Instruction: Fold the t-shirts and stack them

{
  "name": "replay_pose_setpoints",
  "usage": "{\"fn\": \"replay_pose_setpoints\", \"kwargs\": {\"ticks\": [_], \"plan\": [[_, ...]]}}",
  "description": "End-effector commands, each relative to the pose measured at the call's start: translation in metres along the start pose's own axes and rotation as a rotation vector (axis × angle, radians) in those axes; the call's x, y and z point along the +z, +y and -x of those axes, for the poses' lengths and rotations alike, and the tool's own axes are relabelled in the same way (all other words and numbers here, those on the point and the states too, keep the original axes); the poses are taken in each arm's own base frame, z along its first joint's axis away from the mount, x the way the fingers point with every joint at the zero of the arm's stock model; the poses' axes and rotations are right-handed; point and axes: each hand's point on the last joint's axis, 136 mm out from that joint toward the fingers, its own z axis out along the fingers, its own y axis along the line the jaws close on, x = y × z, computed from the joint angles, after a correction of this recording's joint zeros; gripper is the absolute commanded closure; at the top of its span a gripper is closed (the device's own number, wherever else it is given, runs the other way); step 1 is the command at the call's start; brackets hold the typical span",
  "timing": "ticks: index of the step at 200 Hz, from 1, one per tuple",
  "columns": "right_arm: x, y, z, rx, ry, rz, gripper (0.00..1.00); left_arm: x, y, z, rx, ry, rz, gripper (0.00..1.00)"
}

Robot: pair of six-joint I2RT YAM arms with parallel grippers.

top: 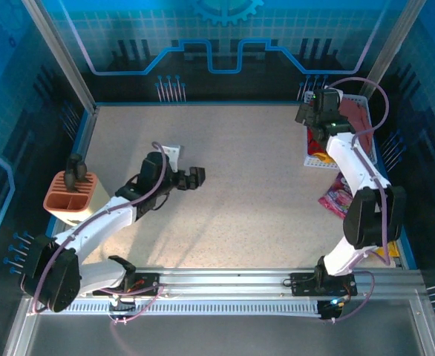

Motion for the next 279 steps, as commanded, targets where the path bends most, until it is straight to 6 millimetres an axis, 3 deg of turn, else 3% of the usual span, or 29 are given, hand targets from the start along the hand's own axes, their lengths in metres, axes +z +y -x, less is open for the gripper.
{"fn": "replay_pose_setpoints", "kwargs": {"ticks": [1,58,103,125,171,200,215,229,245,258,279], "plan": [[0.019,-0.032,-0.001,0.079,0.042,-0.140,0.01,-0.009,-0.009,-0.029,-0.069,0.077,-0.026,0.01],[0.077,-0.038,-0.003,0.067,0.051,-0.239,0.06,-0.017,-0.012,-0.070,-0.124,0.155,-0.039,0.06],[0.112,-0.039,-0.003,0.100,0.084,-0.259,0.12,-0.027,-0.013,-0.078,-0.143,0.154,-0.065,0.08],[0.131,-0.046,-0.013,0.140,0.149,-0.261,0.18,-0.028,-0.011,-0.080,-0.144,0.157,-0.059,0.08],[0.152,-0.046,-0.025,0.160,0.225,-0.222,0.31,-0.025,-0.013,-0.079,-0.148,0.157,-0.061,0.10],[0.154,-0.046,-0.029,0.172,0.256,-0.209,0.46,-0.023,-0.014,-0.079,-0.153,0.164,-0.065,0.10],[0.150,-0.045,-0.025,0.180,0.239,-0.197,0.60,-0.023,-0.014,-0.079,-0.153,0.166,-0.067,0.10],[0.144,-0.043,-0.018,0.189,0.215,-0.188,0.81,-0.022,-0.014,-0.080,-0.156,0.166,-0.068,0.11],[0.137,-0.037,-0.006,0.190,0.187,-0.177,0.93,-0.020,-0.015,-0.080,-0.157,0.168,-0.073,0.11],[0.129,-0.030,0.005,0.168,0.150,-0.178,1.00,-0.019,-0.017,-0.081,-0.158,0.178,-0.078,0.10],[0.114,-0.025,0.022,0.150,0.084,-0.191,1.00,-0.019,-0.018,-0.081,-0.167,0.183,-0.082,0.11]]}}
